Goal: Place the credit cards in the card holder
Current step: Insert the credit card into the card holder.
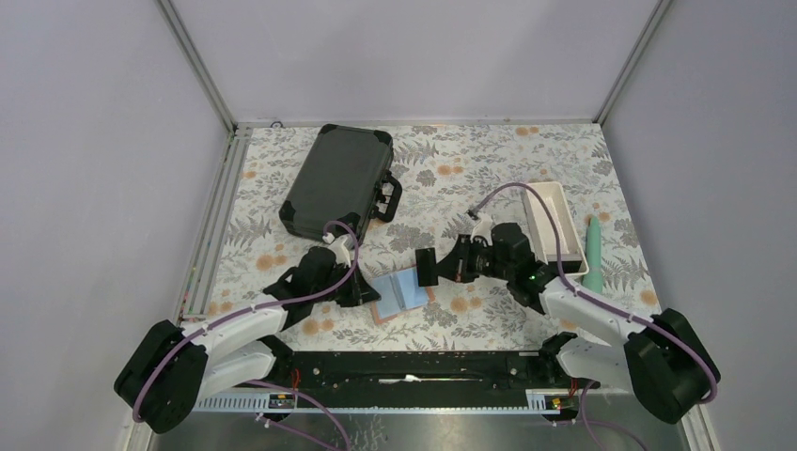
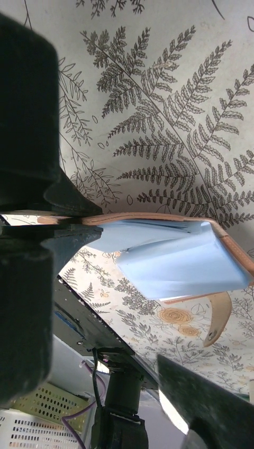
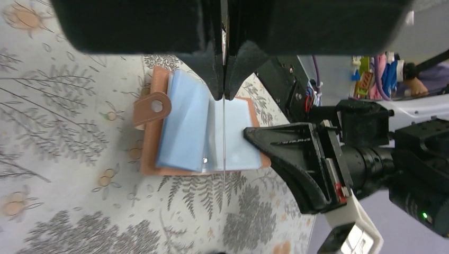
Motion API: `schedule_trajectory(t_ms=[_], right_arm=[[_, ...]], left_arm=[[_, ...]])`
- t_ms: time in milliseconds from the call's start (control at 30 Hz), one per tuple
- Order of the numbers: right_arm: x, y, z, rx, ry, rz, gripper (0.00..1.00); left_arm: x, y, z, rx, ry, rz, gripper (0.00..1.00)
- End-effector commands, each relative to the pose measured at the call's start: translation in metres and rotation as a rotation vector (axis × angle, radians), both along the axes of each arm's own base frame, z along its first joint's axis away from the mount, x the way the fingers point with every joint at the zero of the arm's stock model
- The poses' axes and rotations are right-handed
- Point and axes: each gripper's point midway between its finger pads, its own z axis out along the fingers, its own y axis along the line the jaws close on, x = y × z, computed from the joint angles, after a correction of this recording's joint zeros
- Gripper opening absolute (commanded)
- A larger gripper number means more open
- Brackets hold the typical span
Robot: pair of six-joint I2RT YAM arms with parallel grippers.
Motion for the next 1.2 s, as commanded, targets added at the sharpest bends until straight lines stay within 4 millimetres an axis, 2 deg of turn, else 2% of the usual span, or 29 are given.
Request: schedule_trajectory(t_ms=[0,233,300,467,767,867,1167], right_arm=[[-0.007,0.026,0.007,0.047,-0.086,0.099,0.00],[-0.015,0.038,-0.019,0.017,-0.039,0.147,0.00],[-0.016,0.039,-0.026,0.011,-0.026,0.155,0.00],[-0.015,0.042,-0.038,0.002,0.006,0.152,0.00],[-0.020,0.051,-0.053,0.020,0.069,0.165,0.00],[-0.021,0.053,-0.056,0.020,0.080,0.169,0.00],[-0.027,0.063,-0.066,0.037,0.131,0.193,0.00]], left_arm=[[0.004,0.014,-0.017,0.079,-0.011,0.024,0.01],[0.005,0.016,-0.022,0.096,0.003,0.006,0.02],[0.005,0.017,-0.023,0.097,0.013,0.011,0.08],[0.006,0.017,-0.023,0.098,0.041,0.024,0.32],[0.013,0.019,-0.020,0.107,0.037,0.061,0.49],[0.012,0.020,-0.023,0.116,0.049,0.063,0.49],[0.012,0.026,-0.034,0.155,0.077,0.076,0.32]])
